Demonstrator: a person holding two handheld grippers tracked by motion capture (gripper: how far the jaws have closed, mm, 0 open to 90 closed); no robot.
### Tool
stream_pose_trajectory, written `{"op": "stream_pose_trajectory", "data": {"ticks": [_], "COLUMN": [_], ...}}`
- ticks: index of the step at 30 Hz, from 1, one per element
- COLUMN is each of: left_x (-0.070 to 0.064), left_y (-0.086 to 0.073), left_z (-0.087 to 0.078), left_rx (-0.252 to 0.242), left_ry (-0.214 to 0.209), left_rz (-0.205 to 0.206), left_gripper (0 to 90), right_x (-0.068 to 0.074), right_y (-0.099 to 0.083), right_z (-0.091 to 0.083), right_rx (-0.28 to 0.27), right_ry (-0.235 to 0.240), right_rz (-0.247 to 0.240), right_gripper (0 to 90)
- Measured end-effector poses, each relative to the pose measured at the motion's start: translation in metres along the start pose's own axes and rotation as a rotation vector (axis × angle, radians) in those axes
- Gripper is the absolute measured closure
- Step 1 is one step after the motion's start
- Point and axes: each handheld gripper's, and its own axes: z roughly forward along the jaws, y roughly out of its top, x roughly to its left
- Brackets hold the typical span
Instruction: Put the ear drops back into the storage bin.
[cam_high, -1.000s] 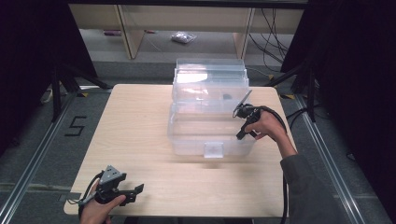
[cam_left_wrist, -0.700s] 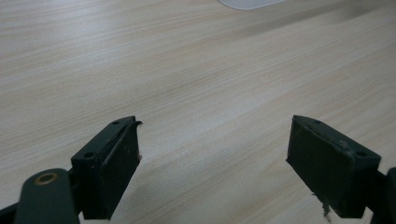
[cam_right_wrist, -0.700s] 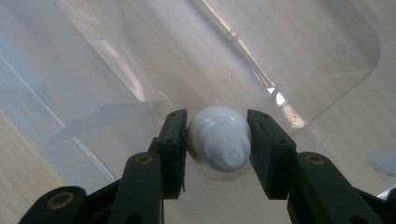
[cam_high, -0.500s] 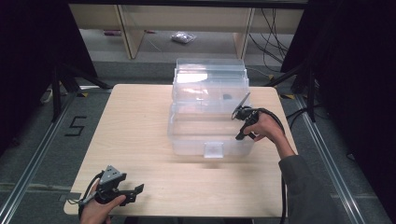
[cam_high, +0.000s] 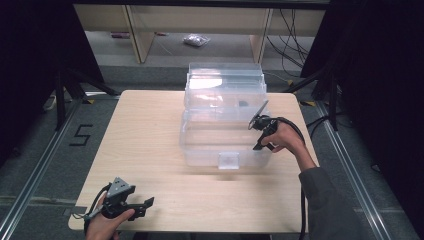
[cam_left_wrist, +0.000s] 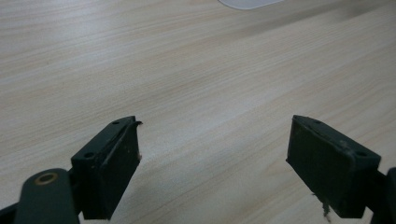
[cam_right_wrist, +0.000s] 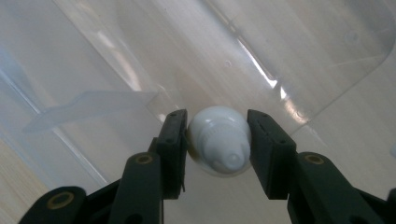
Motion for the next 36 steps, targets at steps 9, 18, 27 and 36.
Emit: {"op": "stream_pose_trajectory", "data": {"ticks": [9,18,27,36], "left_x": [0.0,-0.001,0.0,-0.001], "left_y": [0.0,0.0,0.0,0.0], "left_z": [0.001,0.001,0.0,0.001], "left_rx": [-0.006,-0.005,-0.001,-0.006], "left_ry": [-0.002,0.0,-0.002,0.001], "left_rz": [0.0,-0.003,0.004,-0.004], "left_gripper": [16.2,16.2,16.2,16.2], "right_x": [0.002,0.005,0.007,0.011], "right_y": [-0.001,-0.001,0.0,-0.001], "right_z": [-0.008,-0.029,-0.03,-0.036], "right_rx": [-0.044,-0.092,-0.096,-0.118], "right_ry": [0.015,0.003,-0.002,-0.009], "right_rz": [0.012,0.018,0.01,0.026], "right_gripper": [50.7,45.7,43.8,39.4]}}
